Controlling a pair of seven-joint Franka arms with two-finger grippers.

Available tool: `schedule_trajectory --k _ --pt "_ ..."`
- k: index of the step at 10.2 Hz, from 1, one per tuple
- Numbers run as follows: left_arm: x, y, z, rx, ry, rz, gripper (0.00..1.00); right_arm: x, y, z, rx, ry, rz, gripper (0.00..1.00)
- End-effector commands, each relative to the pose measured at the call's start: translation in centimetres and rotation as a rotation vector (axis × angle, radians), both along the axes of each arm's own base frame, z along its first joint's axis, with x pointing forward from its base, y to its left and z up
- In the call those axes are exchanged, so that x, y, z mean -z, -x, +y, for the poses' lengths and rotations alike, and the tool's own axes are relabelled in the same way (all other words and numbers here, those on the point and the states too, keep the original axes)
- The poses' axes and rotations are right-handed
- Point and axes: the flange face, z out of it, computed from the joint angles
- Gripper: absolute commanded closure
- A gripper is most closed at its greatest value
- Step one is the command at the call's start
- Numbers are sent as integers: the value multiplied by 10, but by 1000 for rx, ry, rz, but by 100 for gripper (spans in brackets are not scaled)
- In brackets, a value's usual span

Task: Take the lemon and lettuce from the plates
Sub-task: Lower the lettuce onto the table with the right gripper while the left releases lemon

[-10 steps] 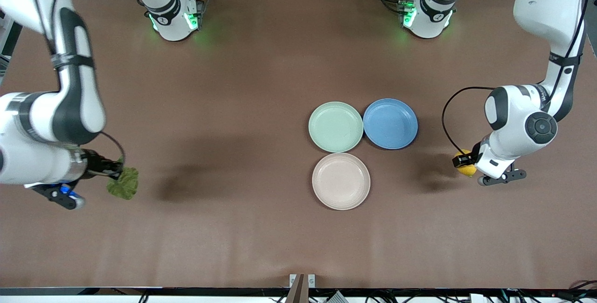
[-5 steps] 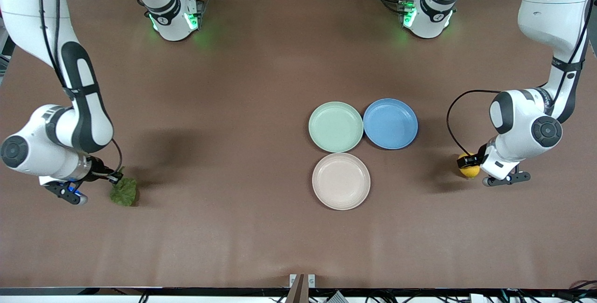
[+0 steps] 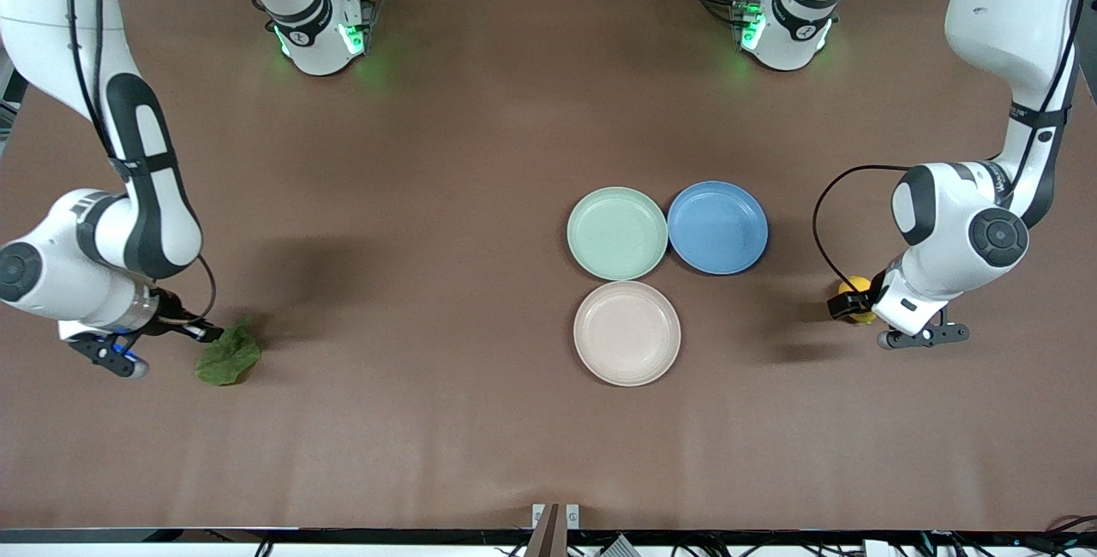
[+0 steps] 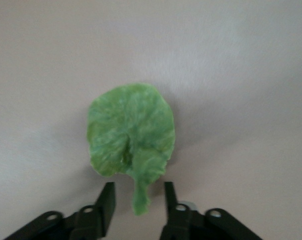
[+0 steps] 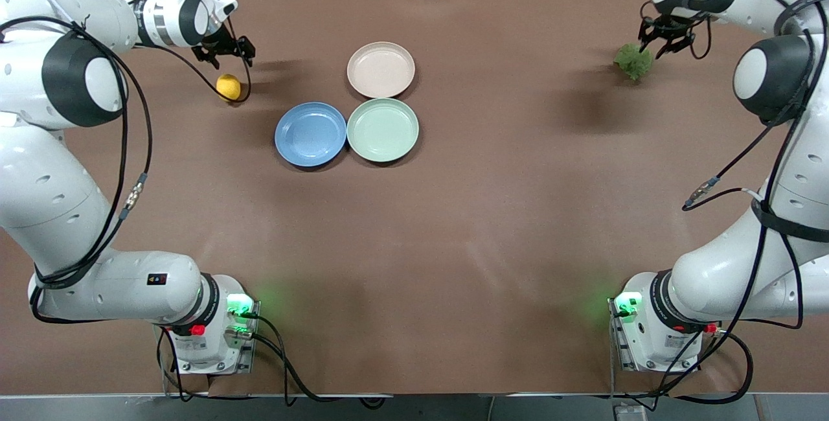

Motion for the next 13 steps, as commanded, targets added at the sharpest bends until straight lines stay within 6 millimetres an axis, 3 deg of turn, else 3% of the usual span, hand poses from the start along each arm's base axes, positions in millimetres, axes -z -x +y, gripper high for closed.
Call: schedule_trajectory --k 1,2,3,6,10,13 --pt "-17 21 -41 -9 17 -3 0 -69 11 -11 -19 -25 -44 0" --pt "-25 32 -58 -28 28 -2 0 -104 20 -16 -111 24 -40 0" --pt "-30 46 -62 -25 27 2 0 -140 30 -26 -157 35 -55 0" --pt "-49 76 -54 -5 12 -2 0 -228 56 -32 -283 55 -142 0" --pt "-84 103 -50 -8 -2 -24 0 -313 93 -13 -337 88 -196 0" --pt "-108 118 -63 7 -12 -21 0 -357 114 -9 -344 75 -178 0"
